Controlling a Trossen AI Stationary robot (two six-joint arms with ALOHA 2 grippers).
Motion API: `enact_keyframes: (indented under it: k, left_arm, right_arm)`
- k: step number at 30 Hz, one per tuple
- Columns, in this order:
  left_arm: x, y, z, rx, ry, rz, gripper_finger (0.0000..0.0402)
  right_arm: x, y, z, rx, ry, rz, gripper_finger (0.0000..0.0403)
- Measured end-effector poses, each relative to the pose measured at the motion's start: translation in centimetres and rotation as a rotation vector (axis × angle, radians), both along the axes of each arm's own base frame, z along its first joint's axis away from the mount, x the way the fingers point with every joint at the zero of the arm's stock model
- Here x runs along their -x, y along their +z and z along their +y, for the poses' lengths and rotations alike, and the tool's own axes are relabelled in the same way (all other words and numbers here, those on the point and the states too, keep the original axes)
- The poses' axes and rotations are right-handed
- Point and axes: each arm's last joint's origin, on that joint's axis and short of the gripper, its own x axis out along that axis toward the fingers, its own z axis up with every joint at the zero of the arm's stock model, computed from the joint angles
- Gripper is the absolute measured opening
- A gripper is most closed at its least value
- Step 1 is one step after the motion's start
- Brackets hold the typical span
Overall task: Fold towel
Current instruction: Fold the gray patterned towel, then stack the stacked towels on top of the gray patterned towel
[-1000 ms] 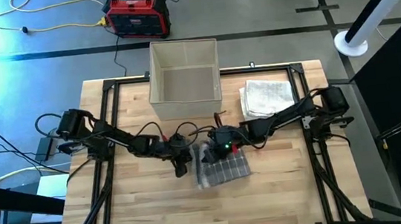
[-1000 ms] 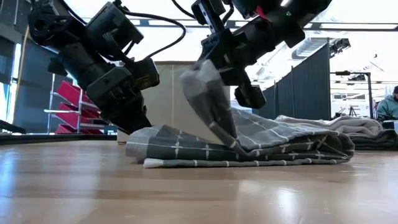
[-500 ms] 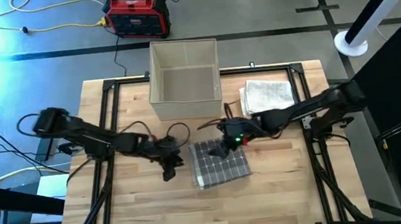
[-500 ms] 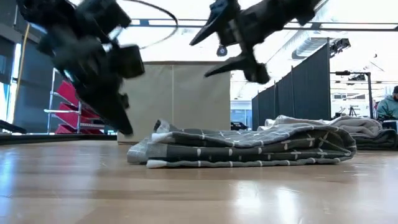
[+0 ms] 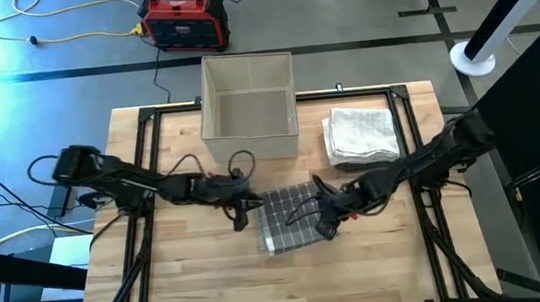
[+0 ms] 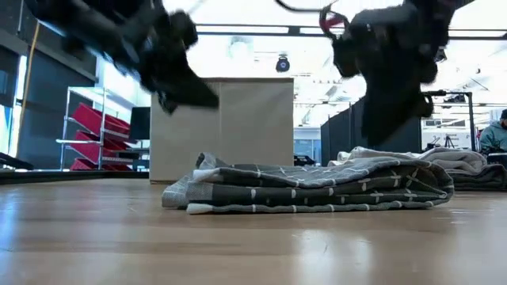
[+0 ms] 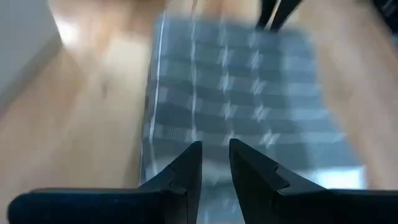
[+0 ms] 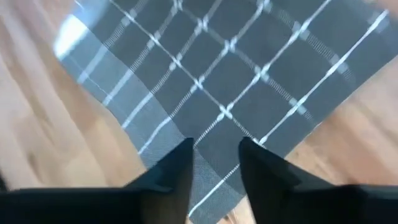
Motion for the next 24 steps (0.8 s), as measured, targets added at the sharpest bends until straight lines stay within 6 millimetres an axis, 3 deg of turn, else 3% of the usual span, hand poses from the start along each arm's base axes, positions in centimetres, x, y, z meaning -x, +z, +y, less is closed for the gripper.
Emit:
enact_keyframes:
  k: [3, 8, 13, 18, 20, 24]
  left_arm:
    - [-0.1, -1.3, -0.1, 0.033, -0.011, 0.062, 0.0074]
    - [0.3, -1.9, 0.0, 0.035, -0.009, 0.131, 0.0074]
    - [0.6, 0.6, 0.1, 0.060, -0.002, 0.036, 0.0074]
    - [1.5, 3.4, 0.2, 0.071, -0.006, -0.061, 0.0074]
    - [1.8, 4.1, 0.2, 0.073, -0.007, -0.080, 0.0074]
    - [2.3, 4.8, 0.0, 0.075, -0.017, -0.091, 0.0074]
  right_arm:
    - [0.0, -0.8, 0.2, 0.012, 0.007, 0.029, 0.0005]
    - [0.1, 0.0, -0.4, -0.050, 0.090, 0.097, 0.0034]
    - [1.3, 5.0, -1.6, -0.018, 0.280, 0.264, 0.0063]
    - [4.1, 9.2, -3.3, 0.283, 0.444, 0.514, 0.0079]
    - [4.9, 9.7, -4.0, 0.370, 0.509, 0.599, 0.0087]
    - [5.6, 8.7, -5.7, 0.234, 0.558, 0.676, 0.0122]
